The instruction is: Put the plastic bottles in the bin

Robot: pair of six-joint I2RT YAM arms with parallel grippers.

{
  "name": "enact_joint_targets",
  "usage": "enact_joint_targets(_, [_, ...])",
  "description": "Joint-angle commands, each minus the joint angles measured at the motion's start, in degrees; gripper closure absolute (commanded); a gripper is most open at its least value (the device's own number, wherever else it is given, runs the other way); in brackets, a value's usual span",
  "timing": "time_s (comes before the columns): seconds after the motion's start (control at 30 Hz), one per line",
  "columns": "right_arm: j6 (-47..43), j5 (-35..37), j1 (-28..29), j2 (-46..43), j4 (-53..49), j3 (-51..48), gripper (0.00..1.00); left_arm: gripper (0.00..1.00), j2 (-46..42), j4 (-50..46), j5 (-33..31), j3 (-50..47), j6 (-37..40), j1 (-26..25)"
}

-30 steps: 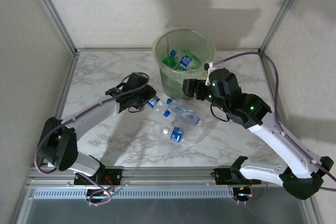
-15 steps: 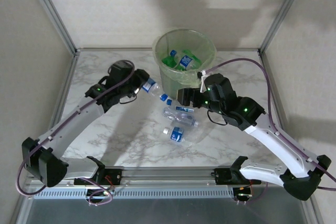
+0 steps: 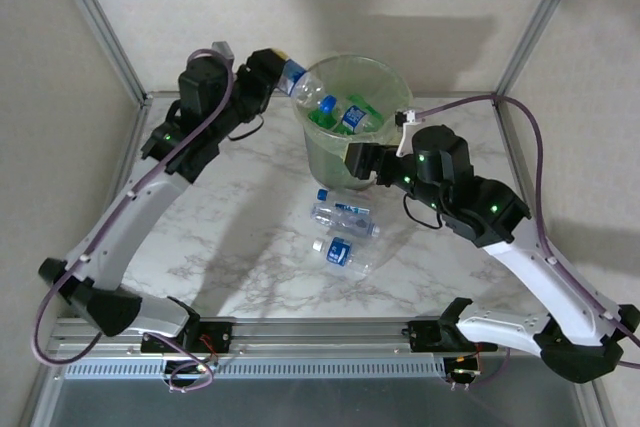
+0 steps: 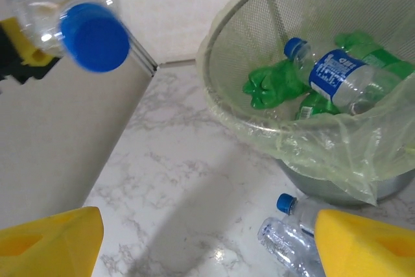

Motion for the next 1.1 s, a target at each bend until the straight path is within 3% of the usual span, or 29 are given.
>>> enact_joint_targets(0.0, [1.96, 3.67, 0.20, -2.22, -3.36, 0.46, 0.15, 0.50, 5.53, 2.92, -0.34, 3.55, -1.58, 0.10])
enact_joint_targets(0.43, [7.56, 7.88, 0.16, -12.78, -11.42, -5.51, 0.16, 0.45, 24.77, -6.98, 1.00, 23.24, 3.09, -0.87])
enact_joint_targets(0.73, [8.29, 10.03, 0.19, -13.20, -10.62, -6.48, 0.15, 0.21, 26.05, -9.95, 1.34, 25.18, 5.23, -0.95])
enact_joint_targets(0.87, [8.17, 10.03, 0.15, -12.50, -10.32, -6.48, 0.15, 0.19, 26.58, -12.71, 2.01, 28.48, 6.71, -1.04])
enact_joint_targets(1.07, [6.25, 9.21, 0.19, -10.09, -9.63, -5.75, 0.14, 0.18, 22.06, -16.85, -1.91, 29.76, 11.42, -0.69])
